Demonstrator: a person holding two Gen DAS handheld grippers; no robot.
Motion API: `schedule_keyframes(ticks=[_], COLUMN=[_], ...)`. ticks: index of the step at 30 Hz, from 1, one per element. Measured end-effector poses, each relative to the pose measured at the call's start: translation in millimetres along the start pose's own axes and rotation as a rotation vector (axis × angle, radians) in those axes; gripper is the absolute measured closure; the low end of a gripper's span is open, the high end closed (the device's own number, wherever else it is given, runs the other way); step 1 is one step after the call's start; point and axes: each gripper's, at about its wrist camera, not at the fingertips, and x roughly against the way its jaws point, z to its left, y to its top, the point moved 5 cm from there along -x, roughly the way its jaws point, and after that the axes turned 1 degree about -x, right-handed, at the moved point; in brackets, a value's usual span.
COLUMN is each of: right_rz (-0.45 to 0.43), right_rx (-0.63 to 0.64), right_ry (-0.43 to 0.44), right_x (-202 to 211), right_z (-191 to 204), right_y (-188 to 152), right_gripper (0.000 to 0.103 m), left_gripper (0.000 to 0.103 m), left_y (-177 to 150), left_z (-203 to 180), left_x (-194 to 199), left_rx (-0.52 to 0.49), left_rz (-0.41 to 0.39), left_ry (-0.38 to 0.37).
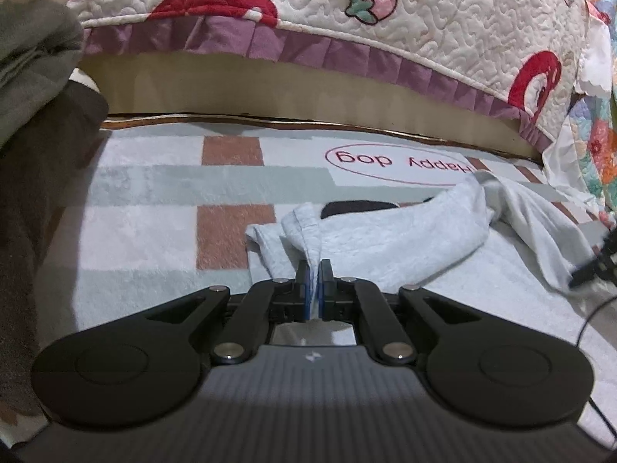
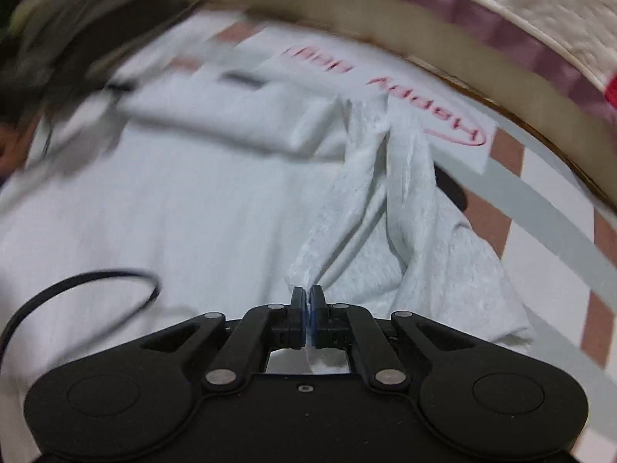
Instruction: Fold clothes
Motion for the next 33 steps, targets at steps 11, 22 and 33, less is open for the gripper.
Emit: schedule_keyframes(ticks=[11,22,33], right_rz=[-0.095,-0.12,-0.103], right_rx=[-0.467,-0.469,-0.316], right_ry=[-0.019,-0.303,-0.408], right_x=[12,-2,16], right_z=[-45,-53,-26], right_y=[-19,-29,-40], right_gripper=[0.059,0.06,0.096], left_gripper=[0.1,0.1,0.1], left_y=[0,1,5], left_z=[3,1,2], left_x=[-1,1,0], left_rx=[0.001,-0.01,-0.019], left_rz=[0.003,-0.007,-0.017], left_ry=[0.017,0.016,0.022])
